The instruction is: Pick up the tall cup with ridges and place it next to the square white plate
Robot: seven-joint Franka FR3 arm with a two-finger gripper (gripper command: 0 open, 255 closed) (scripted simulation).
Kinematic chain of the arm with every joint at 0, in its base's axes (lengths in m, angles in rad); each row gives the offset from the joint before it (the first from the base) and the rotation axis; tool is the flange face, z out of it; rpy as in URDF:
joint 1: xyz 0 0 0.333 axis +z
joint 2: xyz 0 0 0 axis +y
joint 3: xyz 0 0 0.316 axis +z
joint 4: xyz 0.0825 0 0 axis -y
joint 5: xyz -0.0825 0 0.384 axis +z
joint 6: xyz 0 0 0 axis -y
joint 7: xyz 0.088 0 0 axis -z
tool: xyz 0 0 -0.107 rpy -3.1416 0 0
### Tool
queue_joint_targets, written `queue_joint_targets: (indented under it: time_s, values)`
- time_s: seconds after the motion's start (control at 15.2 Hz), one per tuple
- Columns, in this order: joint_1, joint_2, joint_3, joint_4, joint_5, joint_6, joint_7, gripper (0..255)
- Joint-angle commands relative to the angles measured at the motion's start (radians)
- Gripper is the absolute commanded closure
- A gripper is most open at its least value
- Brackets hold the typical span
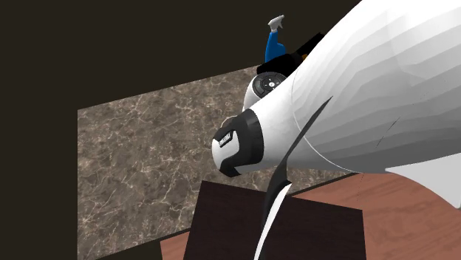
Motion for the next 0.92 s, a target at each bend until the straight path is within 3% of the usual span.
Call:
queue_joint_targets:
  time_s: [0.0, 0.2, 0.53, 0.86]
  values:
    - [0.000, 0.001, 0.000, 0.000, 0.000, 0.000, 0.000, 255]
    - [0.001, 0.001, 0.000, 0.000, 0.000, 0.000, 0.000, 255]
    - [-0.041, -0.092, 0.065, -0.012, 0.100, -0.078, -0.075, 255]
    - [-0.043, -0.182, 0.084, -0.016, 0.184, -0.162, -0.135, 255]
